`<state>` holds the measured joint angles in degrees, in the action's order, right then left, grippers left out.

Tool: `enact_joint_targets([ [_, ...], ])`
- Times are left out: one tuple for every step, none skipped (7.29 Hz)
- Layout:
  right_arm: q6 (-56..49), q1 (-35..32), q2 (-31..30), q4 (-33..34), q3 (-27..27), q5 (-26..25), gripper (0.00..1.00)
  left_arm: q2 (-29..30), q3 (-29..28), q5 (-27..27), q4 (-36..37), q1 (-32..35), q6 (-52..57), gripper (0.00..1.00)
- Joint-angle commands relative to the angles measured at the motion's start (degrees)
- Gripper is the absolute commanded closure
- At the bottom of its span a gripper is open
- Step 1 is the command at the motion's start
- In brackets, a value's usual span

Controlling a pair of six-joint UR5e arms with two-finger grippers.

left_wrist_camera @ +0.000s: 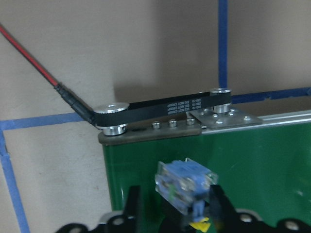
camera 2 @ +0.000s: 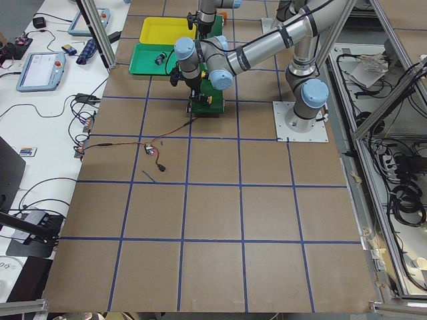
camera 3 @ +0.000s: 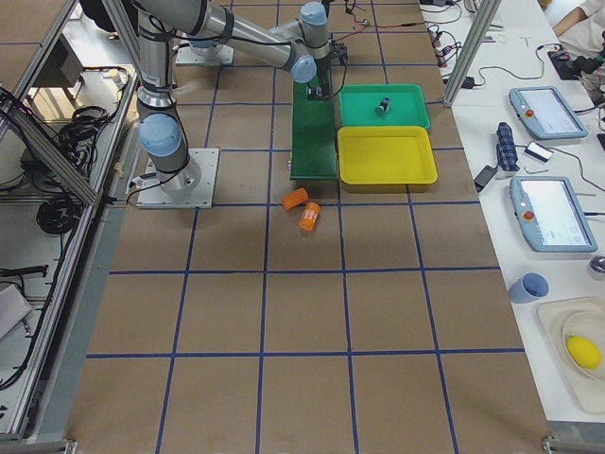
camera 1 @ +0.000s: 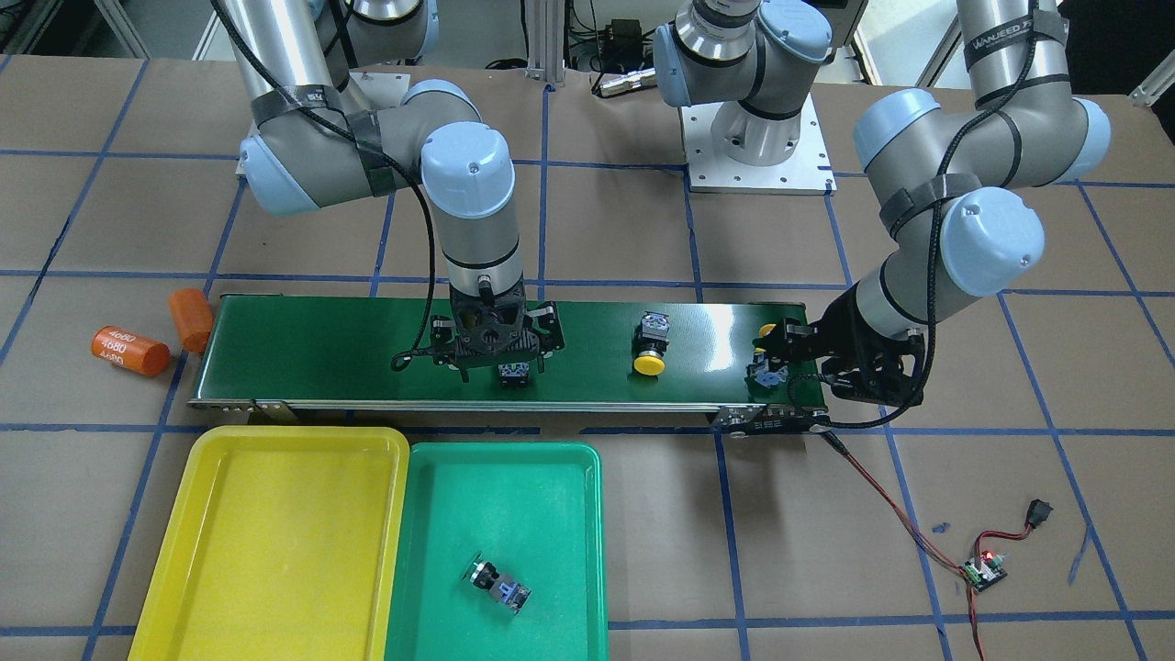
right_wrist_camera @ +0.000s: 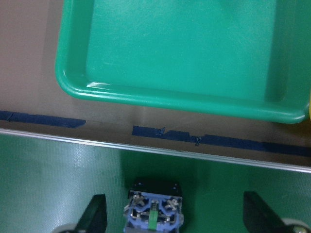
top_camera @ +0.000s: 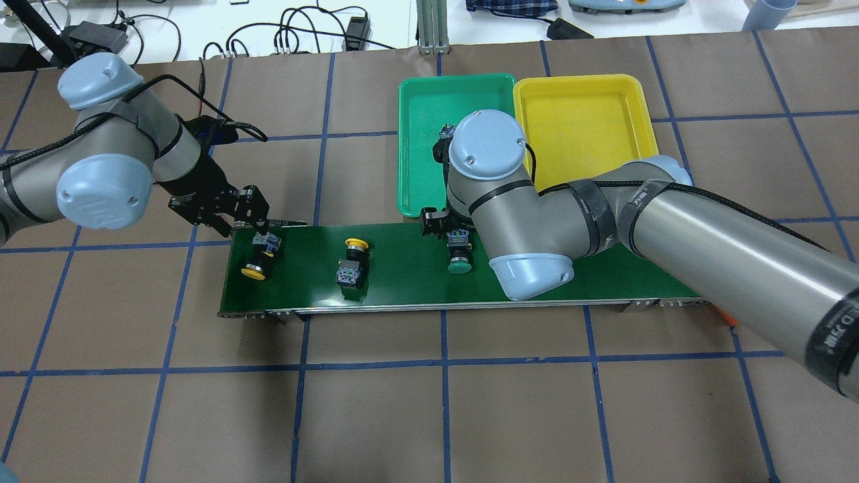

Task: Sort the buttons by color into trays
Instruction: 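Lift green button into green tray with right while left withdraws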

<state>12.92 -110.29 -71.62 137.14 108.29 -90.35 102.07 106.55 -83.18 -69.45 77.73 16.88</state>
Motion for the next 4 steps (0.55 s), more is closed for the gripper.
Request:
enact_joint_targets([
  [0.09, -1.15, -0.09, -0.29, 0.52, -0.26, 0.10, -1.16, -1.77, -0.31, -0.33, -0.56, 0.09, 0.00],
  [0.09, -1.59, -0.18, -1.25, 0.52, -0.96, 0.56, -2.30, -4.91, -5.71, -2.69, -0.56, 0.09, 0.00],
  [-0.61, -1.60, -0.01, -1.87, 1.04, -1.23, 0.90, -3.79, -9.03, -11.07, -6.80, -0.56, 0.17, 0.00],
  [-0.87, -1.60, -0.01, -1.88, 1.48, -1.66, 1.00, -4.94, -12.99, -13.48, -11.89, -0.91, 0.44, 0.00],
])
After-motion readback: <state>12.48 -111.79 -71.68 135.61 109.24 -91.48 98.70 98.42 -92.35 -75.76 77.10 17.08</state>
